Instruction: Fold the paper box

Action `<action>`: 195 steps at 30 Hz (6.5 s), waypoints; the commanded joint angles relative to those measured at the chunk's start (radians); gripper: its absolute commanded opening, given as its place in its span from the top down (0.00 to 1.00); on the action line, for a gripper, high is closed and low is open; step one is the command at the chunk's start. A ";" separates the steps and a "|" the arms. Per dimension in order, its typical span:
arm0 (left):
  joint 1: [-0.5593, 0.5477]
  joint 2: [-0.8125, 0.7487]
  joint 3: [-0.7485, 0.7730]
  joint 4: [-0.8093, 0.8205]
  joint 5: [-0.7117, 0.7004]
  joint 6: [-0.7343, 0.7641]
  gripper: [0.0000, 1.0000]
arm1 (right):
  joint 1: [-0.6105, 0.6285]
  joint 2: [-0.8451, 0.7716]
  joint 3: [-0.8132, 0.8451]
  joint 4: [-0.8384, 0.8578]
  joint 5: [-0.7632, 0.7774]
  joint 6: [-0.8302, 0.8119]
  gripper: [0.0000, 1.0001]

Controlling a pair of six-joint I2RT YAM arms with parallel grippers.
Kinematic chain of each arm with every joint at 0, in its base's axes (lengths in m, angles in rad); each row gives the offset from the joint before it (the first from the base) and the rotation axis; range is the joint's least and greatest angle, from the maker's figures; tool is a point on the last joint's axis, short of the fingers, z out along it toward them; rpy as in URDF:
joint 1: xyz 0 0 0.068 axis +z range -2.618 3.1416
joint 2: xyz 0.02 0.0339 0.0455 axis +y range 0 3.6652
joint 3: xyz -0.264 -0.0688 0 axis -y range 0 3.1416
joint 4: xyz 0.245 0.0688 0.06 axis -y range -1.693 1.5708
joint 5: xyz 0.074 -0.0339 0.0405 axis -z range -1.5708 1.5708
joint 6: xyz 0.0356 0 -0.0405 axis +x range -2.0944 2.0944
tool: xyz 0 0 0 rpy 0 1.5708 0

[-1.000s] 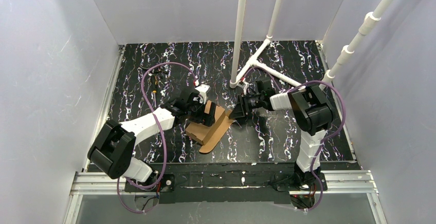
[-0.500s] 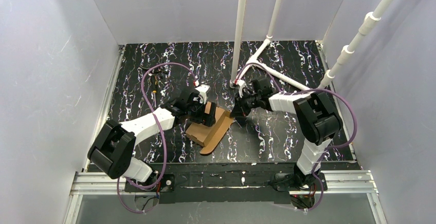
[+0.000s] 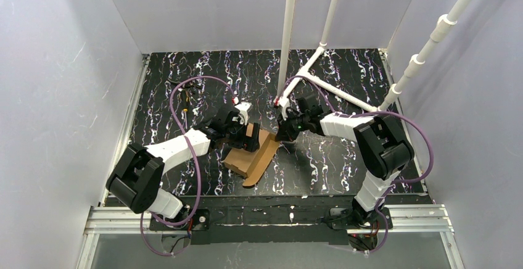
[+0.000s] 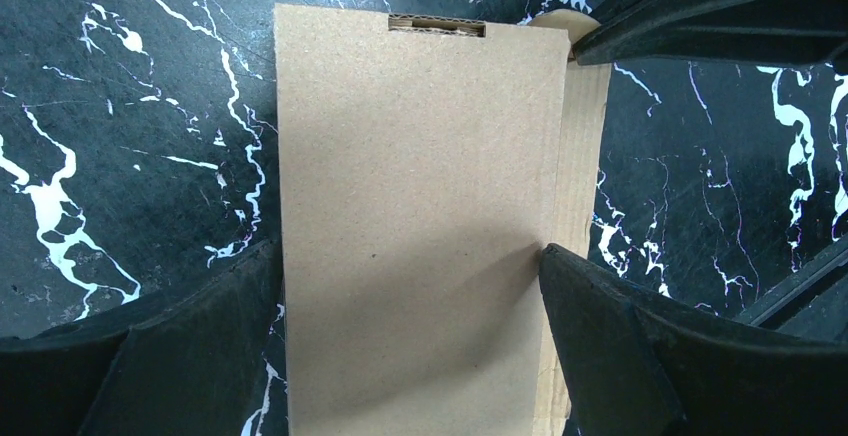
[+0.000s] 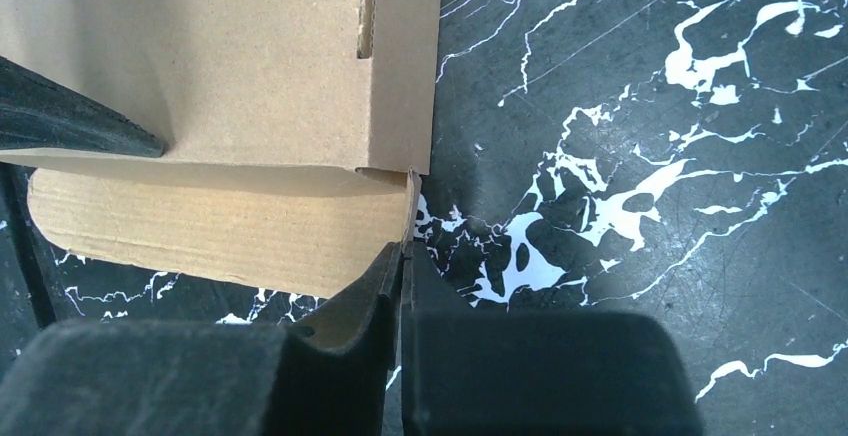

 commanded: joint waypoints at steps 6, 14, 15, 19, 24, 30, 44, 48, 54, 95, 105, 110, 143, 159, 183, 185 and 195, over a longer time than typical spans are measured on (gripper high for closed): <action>0.016 -0.001 -0.013 0.010 0.007 0.000 0.02 | 0.021 -0.038 0.027 -0.004 -0.008 -0.016 0.77; 0.032 0.004 -0.008 0.014 0.042 0.032 0.02 | 0.023 -0.064 0.016 0.010 -0.002 -0.010 0.93; 0.034 0.006 -0.004 0.011 0.048 0.034 0.02 | 0.025 -0.071 0.012 0.015 0.000 -0.009 0.94; 0.034 0.016 0.013 0.002 0.065 0.032 0.02 | 0.043 -0.084 0.007 0.018 0.029 -0.015 0.99; 0.034 0.007 0.034 -0.012 0.093 0.029 0.02 | 0.070 -0.075 0.018 0.006 0.101 -0.016 0.99; 0.019 -0.018 0.078 -0.103 0.023 0.035 0.02 | 0.073 -0.050 0.034 -0.005 0.157 0.006 0.99; -0.156 -0.058 0.110 -0.222 -0.235 0.068 0.02 | 0.072 -0.025 0.047 -0.009 0.161 0.048 0.99; -0.234 -0.088 0.055 -0.162 -0.356 0.142 0.02 | 0.072 -0.018 0.051 -0.012 0.158 0.049 0.99; -0.319 -0.077 0.019 -0.103 -0.500 0.205 0.02 | 0.072 -0.011 0.054 -0.014 0.158 0.049 0.99; -0.474 0.028 0.054 -0.151 -0.745 0.217 0.09 | 0.069 0.001 0.060 -0.021 0.163 0.048 0.99; -0.402 -0.091 0.044 -0.182 -0.589 0.202 0.02 | 0.069 0.007 0.063 -0.021 0.158 0.049 0.99; -0.346 -0.023 0.087 -0.157 -0.556 0.197 0.02 | 0.069 0.008 0.063 -0.023 0.158 0.049 0.99; -0.255 -0.096 0.094 -0.165 -0.463 0.136 0.02 | 0.066 0.014 0.071 -0.022 0.148 0.050 0.99; 0.005 -0.152 -0.013 -0.047 -0.054 0.050 0.02 | 0.066 0.017 0.074 -0.024 0.145 0.049 0.99; 0.088 0.038 0.002 -0.032 0.050 0.021 0.08 | 0.067 0.019 0.073 -0.021 0.115 0.040 0.99; 0.088 0.042 0.003 -0.031 0.060 0.019 0.09 | 0.071 0.014 0.075 -0.025 0.116 0.030 0.99; 0.088 0.068 0.023 -0.040 0.129 0.031 0.14 | 0.130 0.002 0.123 -0.101 0.201 -0.047 0.99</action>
